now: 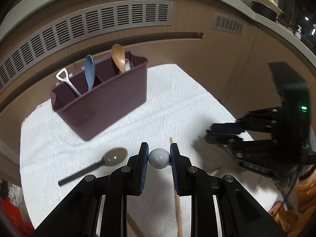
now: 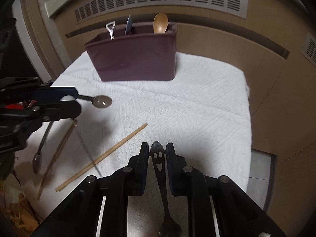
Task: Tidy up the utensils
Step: 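Lift the white-ball spoon with the left gripper while the right lifts the smiley spoon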
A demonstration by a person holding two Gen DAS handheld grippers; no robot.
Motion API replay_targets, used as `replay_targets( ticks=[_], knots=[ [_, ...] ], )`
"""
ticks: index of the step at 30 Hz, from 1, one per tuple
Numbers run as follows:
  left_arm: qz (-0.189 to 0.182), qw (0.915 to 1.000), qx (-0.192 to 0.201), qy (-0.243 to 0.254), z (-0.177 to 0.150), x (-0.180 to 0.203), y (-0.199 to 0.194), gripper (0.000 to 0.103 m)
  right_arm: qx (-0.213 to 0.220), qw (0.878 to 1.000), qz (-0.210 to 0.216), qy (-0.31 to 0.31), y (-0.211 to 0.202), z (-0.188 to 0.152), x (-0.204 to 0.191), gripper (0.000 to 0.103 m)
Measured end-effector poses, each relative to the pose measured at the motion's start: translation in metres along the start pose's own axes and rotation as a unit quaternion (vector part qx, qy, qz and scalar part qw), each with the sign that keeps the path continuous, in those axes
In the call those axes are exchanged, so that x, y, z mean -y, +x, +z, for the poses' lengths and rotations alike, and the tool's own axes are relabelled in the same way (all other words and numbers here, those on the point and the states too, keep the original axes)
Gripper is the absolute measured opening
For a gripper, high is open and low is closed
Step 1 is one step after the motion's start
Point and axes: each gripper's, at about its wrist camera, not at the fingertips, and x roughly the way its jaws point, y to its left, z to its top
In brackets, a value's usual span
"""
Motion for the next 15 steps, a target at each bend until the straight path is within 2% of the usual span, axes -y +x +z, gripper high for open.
replay_targets(
  ticks=[10,15],
  knots=[
    [0.028,0.9993,0.012,0.02,0.022,-0.008,-0.009,0.023,0.068,0.997,0.002,0.033,-0.032,0.024,0.003,0.016],
    [0.06,0.9964,0.042,0.041,0.049,-0.009,-0.032,0.023,0.108,0.994,0.008,0.025,-0.054,0.05,-0.001,0.016]
  ],
)
